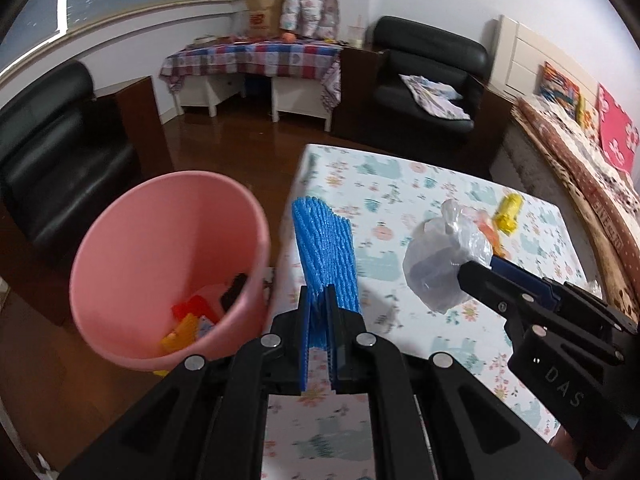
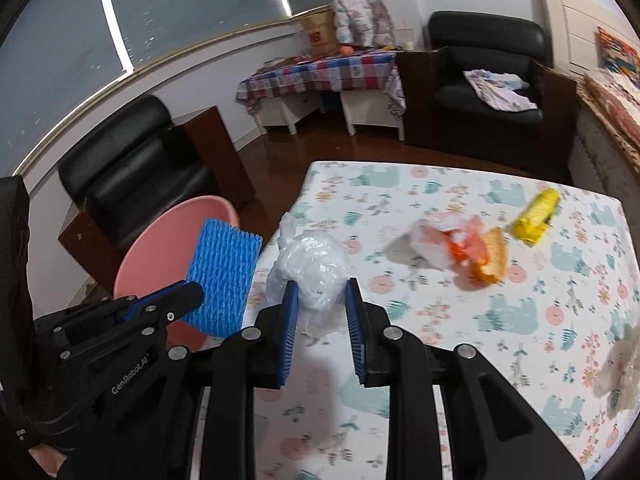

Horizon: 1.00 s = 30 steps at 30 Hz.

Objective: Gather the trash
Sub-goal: 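Carry the blue foam and the plastic bag over the pink bucket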

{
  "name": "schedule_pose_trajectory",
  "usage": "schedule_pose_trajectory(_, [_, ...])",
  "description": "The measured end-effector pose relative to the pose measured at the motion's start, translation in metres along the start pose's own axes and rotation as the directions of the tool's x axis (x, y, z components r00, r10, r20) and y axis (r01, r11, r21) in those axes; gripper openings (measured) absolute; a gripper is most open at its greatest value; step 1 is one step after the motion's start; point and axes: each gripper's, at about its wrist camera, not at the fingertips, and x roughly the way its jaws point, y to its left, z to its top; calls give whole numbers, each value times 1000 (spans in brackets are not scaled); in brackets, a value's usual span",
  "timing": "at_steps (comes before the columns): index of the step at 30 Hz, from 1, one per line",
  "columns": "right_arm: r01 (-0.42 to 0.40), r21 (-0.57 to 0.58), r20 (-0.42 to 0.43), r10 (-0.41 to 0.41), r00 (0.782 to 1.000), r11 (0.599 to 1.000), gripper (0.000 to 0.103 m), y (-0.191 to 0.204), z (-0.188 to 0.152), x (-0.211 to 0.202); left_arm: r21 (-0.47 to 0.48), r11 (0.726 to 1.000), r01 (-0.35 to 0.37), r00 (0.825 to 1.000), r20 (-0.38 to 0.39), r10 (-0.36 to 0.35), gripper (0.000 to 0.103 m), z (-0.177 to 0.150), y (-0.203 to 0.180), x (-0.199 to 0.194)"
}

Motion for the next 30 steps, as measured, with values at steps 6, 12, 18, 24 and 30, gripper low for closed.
schedule_pose_trajectory(6, [-43,-46,-17,42,999,998,24,31,6,10,-50,998,-37,999,5,38,6,-1,32,-6])
schedule_pose_trajectory(12, [-85,-88,-39,82,996,992,24,61,13,23,-95,992,-88,996,22,90,6,1,60,-10])
schedule_pose_trajectory(18, [-124,-149,-64,116,991,981,24,95,19,39,-150,978,-143,989,25,149,6,2,92,-13])
schedule_pose_trajectory(24, [-150,-184,-96,134,986,971,24,122,23,56,-189,965,-182,982,8,187,6,2,118,-9])
schedule_pose_trajectory(30, [-162,-196,-132,138,982,967,24,137,24,73,-217,954,-209,977,-20,210,6,0,140,2])
